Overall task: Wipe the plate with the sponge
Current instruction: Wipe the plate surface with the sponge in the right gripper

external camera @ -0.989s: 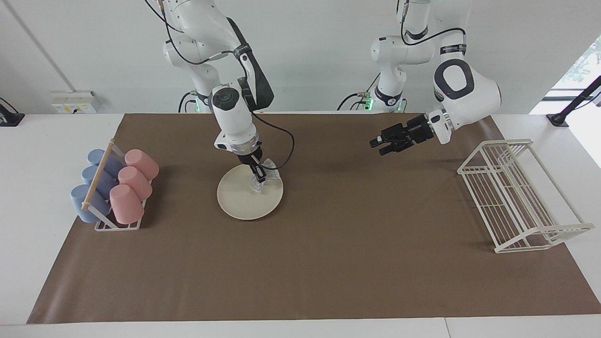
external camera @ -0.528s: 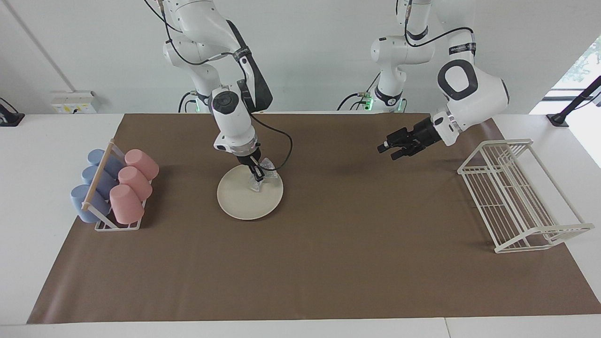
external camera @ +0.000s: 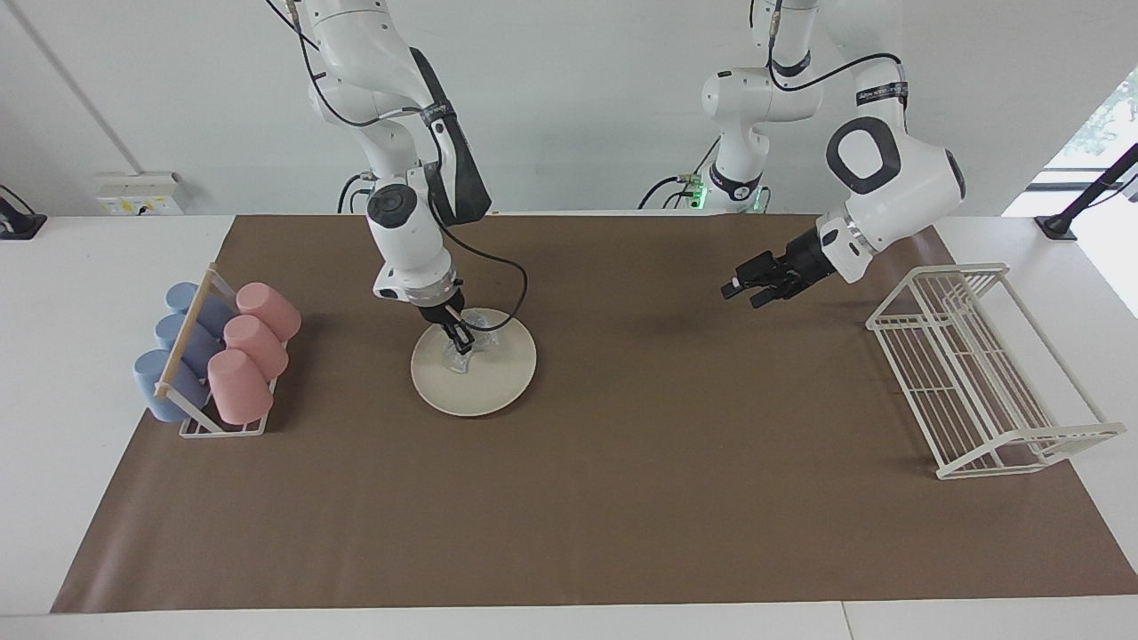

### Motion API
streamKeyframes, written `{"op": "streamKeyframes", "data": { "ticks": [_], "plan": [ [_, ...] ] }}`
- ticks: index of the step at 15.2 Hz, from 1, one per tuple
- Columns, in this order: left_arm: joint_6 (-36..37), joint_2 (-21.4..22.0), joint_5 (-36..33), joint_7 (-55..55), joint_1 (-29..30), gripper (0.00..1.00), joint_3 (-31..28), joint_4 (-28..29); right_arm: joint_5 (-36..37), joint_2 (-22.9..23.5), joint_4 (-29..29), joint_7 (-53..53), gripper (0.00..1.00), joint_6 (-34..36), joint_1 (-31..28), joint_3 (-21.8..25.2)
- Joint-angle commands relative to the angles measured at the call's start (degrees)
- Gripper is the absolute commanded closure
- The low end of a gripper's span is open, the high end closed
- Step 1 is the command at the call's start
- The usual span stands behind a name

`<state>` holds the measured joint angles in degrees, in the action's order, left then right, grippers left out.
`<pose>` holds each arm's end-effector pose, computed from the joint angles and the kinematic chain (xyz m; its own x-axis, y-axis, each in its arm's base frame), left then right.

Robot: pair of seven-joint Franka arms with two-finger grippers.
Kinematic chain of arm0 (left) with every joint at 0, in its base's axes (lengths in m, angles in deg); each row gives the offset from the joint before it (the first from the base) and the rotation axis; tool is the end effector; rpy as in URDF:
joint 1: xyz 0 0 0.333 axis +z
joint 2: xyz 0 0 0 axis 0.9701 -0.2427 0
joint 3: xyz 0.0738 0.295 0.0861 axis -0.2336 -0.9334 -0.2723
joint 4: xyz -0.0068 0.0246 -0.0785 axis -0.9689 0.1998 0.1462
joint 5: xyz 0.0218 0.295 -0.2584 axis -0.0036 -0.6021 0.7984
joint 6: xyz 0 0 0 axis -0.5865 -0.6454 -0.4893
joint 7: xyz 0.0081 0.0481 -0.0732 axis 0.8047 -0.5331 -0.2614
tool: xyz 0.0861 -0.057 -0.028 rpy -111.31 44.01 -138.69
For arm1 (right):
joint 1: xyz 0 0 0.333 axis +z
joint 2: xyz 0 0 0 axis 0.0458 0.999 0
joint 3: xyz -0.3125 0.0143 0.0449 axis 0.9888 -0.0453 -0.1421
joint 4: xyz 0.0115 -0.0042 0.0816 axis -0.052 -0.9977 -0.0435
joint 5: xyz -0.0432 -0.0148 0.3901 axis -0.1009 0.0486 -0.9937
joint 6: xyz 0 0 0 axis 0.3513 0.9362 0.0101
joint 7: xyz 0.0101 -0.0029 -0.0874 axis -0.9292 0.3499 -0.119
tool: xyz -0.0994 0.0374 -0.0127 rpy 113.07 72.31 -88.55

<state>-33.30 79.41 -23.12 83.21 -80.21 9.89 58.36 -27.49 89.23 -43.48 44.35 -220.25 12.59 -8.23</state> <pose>0.5000 -0.0869 0.4139 0.9853 0.1198 -0.1222 0.1700 -0.7651 0.6211 0.5154 0.1431 0.3033 0.5993 -0.7972 -0.0734 -0.7984 -0.5886 -0.1267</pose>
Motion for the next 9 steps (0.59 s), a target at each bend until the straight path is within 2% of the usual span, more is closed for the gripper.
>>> {"op": "streamKeyframes", "data": {
  "ticks": [1, 4, 7, 9],
  "plan": [
    [-0.93, -0.56, -1.44, -1.49, -0.66, 0.0, -0.18, -0.71, -1.09, 1.48, -0.51, -3.01, 1.0, -3.55, -0.74, -0.71],
    [-1.54, -0.56, -1.44, -1.31, -0.66, 0.0, -0.18, -0.71, -1.18, 1.57, -0.51, 2.68, 1.0, -3.63, 1.63, -0.88],
    [-2.51, -0.56, -1.44, -1.49, -0.66, 0.0, -0.18, -0.71, -11.43, 1.4, -0.51, 5.6, 1.0, -3.55, 4.88, -0.88],
    [-2.51, -0.56, -1.44, -1.49, -0.49, 0.0, -0.18, -0.71, -15.4, 1.31, -0.51, 6.04, 1.0, -3.46, 6.12, -0.88]
  ]
}}
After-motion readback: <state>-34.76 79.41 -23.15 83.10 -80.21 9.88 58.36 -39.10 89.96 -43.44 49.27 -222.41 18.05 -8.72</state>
